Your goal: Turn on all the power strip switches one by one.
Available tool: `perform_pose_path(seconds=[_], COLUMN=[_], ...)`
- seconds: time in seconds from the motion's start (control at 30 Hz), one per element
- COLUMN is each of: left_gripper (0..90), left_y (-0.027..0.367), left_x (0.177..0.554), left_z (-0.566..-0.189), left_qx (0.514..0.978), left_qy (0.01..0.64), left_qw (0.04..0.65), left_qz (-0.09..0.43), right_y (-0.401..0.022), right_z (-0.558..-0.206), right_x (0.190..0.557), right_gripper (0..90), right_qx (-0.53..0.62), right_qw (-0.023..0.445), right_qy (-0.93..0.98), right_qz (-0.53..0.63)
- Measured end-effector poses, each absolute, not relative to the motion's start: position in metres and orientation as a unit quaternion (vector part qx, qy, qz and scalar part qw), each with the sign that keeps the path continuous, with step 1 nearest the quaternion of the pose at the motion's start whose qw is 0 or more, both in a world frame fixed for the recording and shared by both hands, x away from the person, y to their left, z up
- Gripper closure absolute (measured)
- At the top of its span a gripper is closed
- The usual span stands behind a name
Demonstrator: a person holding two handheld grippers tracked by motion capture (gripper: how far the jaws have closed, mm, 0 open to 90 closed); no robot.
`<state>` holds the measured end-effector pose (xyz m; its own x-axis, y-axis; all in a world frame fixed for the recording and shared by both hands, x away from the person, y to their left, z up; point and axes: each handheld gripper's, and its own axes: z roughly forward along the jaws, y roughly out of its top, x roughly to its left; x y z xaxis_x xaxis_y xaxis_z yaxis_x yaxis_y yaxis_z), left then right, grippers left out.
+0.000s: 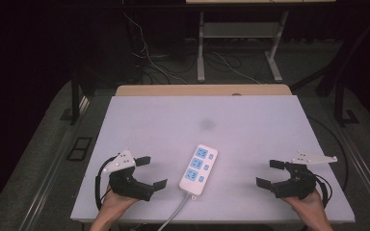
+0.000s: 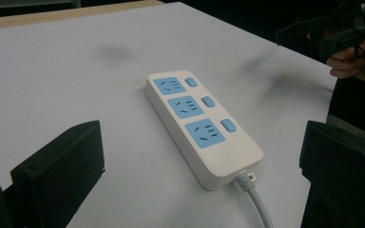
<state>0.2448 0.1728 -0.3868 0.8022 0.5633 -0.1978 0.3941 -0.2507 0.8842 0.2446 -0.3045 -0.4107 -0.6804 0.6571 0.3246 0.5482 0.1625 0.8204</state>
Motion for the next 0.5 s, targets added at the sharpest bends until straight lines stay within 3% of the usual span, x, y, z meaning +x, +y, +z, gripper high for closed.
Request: perform_pose_path(seconds=[0.5], left_gripper=[0.0], left_y=[0.157], left_x=[0.257], left_z=[-0.367], left_qx=[0.812], left_qy=[0.28], left_qw=[0.508], left_qz=[0.068], right_y=[-0.304], right_z=[-0.411], right_x=[0.244], right_gripper=[1.2], right_qx=[0.396], right_qw=[0.053], right_qy=[0.762], right_qz=[0.51])
